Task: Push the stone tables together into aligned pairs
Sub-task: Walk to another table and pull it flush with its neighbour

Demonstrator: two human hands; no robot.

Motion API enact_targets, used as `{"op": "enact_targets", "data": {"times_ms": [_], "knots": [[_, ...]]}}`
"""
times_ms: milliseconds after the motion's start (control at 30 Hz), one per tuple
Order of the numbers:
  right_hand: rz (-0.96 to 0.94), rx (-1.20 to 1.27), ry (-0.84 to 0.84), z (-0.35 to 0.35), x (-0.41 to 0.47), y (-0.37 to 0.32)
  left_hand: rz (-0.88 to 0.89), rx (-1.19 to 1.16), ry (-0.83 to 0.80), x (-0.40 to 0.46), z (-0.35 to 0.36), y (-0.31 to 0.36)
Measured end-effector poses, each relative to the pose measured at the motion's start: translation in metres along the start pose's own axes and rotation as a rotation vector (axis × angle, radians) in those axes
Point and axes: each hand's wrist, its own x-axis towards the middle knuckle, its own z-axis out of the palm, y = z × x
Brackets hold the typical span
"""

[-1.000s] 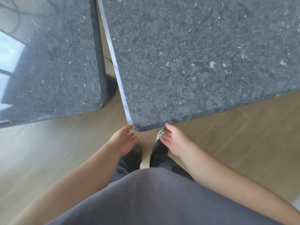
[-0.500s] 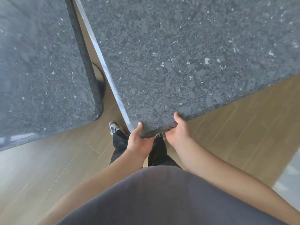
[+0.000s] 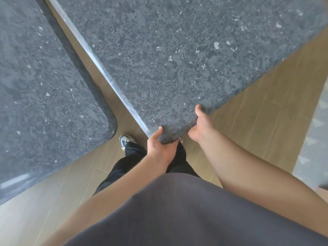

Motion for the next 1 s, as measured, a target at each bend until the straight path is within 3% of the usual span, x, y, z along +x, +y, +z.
{"op": "enact_targets", "data": {"times_ms": [333,733,1000], "knots": [[0.046,0.052,-0.064,0.034,-0.012,0.056,0.006,0.024,0.074,-0.032,-0.014,0.066],[0.088,0.062,-0.069,0.03,-0.01,0.053,0.046,0.03,0.048,-0.032,-0.01,0.064],[0.226,-0.13,-0.088,0.022,-0.024,0.025,0.134,-0.019,0.104,-0.034,-0.01,0.052]]}}
